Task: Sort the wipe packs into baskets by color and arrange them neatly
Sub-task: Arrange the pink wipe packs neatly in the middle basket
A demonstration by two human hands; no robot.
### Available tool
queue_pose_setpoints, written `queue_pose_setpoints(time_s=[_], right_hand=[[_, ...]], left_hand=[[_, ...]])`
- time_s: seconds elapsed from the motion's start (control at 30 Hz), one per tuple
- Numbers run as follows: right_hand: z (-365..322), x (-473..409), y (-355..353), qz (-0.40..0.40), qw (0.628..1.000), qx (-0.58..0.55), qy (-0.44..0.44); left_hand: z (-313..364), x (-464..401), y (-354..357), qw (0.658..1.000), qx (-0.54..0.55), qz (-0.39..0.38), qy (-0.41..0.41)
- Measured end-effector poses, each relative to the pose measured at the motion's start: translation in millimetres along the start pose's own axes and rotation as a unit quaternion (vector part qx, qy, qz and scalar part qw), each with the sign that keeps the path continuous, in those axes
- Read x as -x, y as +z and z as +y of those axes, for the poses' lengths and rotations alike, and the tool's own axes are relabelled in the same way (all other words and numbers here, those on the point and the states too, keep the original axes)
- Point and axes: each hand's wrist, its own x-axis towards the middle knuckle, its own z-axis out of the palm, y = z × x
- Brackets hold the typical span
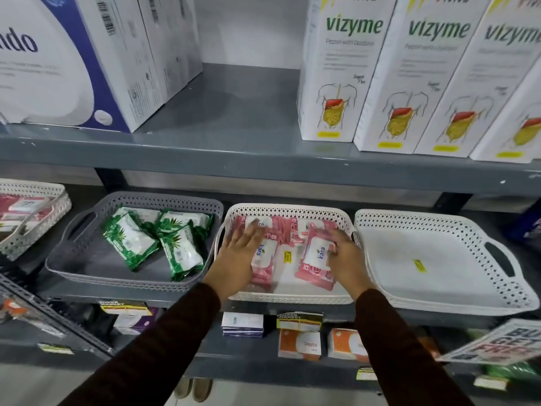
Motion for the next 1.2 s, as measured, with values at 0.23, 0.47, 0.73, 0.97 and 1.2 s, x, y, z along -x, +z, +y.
queue_pose_setpoints(time_s=[0.23,0.47,0.73,0.97,1.2], right_hand=[[4,-3,-6,-0.116,0.993,0.019,-0.022],[4,-2,-19,-0.253,0.966,0.050,0.033],[-9,9,-8,-0.162,0.979,0.107,0.055],[-23,28,8,-0.020,0.966,0.208,0.155],[-26,30,14,-0.003,0.966,0.206,0.159]], left_hand=[[-6,-26,-15,0.977,-0.037,-0.202,0.057],[-5,-34,-20,0.966,-0.028,-0.256,0.021],[-8,-37,-25,0.967,-0.019,-0.253,-0.010],[-2,-24,-5,0.988,-0.018,-0.142,-0.055],[-9,-25,0,0.984,0.049,-0.151,-0.079]])
